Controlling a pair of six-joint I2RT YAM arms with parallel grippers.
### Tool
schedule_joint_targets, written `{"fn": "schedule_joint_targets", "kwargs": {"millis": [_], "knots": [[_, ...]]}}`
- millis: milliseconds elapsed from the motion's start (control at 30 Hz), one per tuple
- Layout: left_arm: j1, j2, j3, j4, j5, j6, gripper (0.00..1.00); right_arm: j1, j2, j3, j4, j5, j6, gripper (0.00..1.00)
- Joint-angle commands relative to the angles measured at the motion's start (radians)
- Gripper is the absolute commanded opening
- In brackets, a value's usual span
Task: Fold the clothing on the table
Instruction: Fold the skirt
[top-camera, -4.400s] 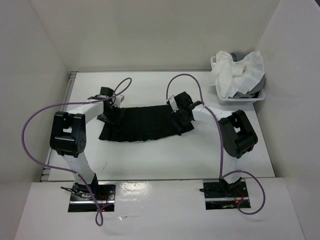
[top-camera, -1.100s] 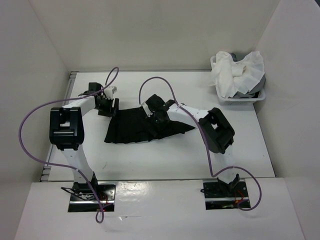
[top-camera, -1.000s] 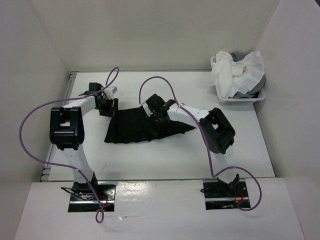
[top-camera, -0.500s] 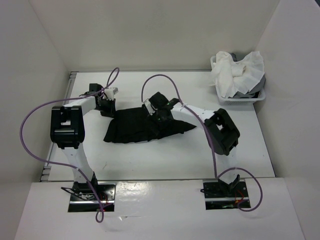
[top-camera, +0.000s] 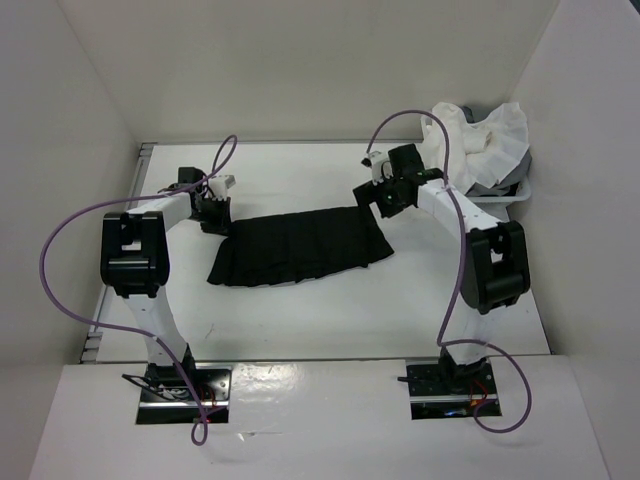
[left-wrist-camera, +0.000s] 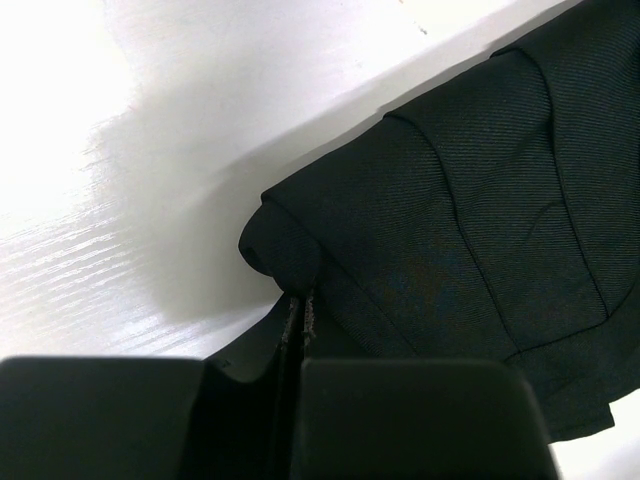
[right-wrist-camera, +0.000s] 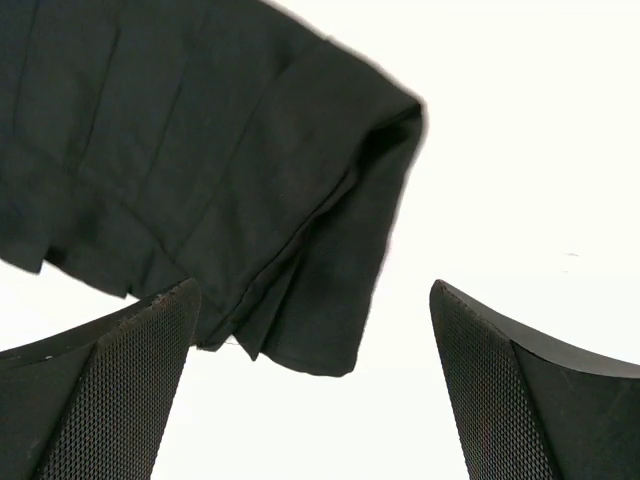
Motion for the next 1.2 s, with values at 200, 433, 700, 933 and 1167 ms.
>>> {"fn": "schedule_joint_targets", "kwargs": {"millis": [200,433,700,933,1167], "knots": [[0.006,-0.019,-0.027,-0.038,-0.020,-0.003,0.00,-0.153,0.083,-0.005,-0.059,-0.284,-0.142,1.00],[0.006,-0.019,-0.027,-0.038,-0.020,-0.003,0.00,-0.207,0.138,0.006,-0.139,-0.386,-0.188,1.00],[0.006,-0.019,-0.036,-0.038,0.001,-0.003,0.00,-0.207,0.205,-0.004,-0.211,-0.488,-0.243,1.00],[0.006,-0.009,-0.036,-0.038,0.001,-0.003,0.00,-0.207,0.264,-0.014,-0.220,-0.529,-0.254,1.00],[0.006,-0.009,-0.036,-0.038,0.001,-0.003,0.00,-0.155,0.282,-0.023,-0.209,-0.549,-0.245,1.00]]}}
